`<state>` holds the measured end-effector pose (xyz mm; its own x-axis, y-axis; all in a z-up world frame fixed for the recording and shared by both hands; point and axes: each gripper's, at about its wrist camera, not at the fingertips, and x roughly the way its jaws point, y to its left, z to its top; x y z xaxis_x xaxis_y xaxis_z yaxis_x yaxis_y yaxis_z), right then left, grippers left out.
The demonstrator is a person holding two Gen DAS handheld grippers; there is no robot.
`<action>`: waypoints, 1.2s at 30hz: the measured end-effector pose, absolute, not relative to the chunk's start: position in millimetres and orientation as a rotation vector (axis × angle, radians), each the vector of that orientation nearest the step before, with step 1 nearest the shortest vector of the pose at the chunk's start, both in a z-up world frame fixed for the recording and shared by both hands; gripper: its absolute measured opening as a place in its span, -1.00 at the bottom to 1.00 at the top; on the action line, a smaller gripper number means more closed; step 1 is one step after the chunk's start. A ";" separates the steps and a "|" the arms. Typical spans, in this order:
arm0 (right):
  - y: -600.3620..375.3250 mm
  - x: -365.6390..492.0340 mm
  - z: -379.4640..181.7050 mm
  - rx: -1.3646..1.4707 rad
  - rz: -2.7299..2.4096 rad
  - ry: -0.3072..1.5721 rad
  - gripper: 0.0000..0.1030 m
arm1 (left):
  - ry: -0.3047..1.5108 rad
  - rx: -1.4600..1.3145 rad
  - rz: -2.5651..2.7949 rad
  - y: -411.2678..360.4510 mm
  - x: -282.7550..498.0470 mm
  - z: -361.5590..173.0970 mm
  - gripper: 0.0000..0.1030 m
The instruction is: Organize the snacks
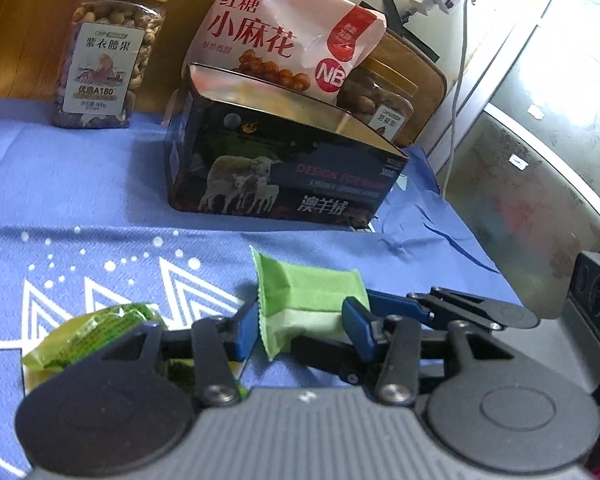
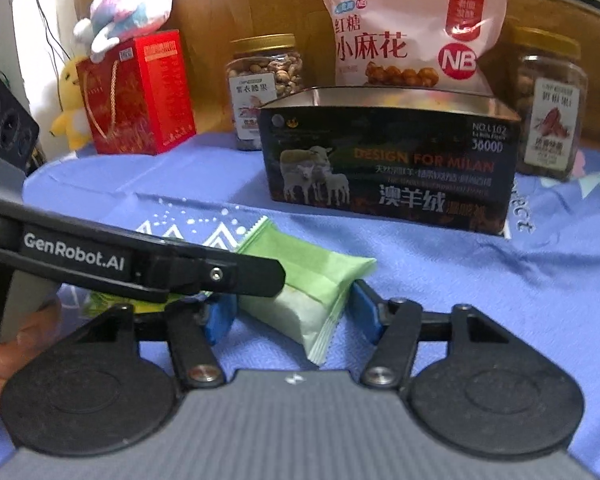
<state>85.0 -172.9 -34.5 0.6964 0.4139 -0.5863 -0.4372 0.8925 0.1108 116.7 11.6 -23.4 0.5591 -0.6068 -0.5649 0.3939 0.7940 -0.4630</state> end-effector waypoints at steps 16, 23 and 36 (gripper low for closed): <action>-165.2 67.5 -28.3 -0.115 0.422 0.516 0.17 | 0.724 -0.352 -0.649 19.2 112.5 -20.0 -0.14; -164.3 65.9 -28.5 -0.118 0.421 0.512 0.17 | 0.722 -0.355 -0.650 19.4 112.0 -20.1 -0.13; -161.5 61.0 -27.7 -0.144 0.409 0.492 0.17 | 0.718 -0.359 -0.652 19.6 111.3 -19.2 -0.12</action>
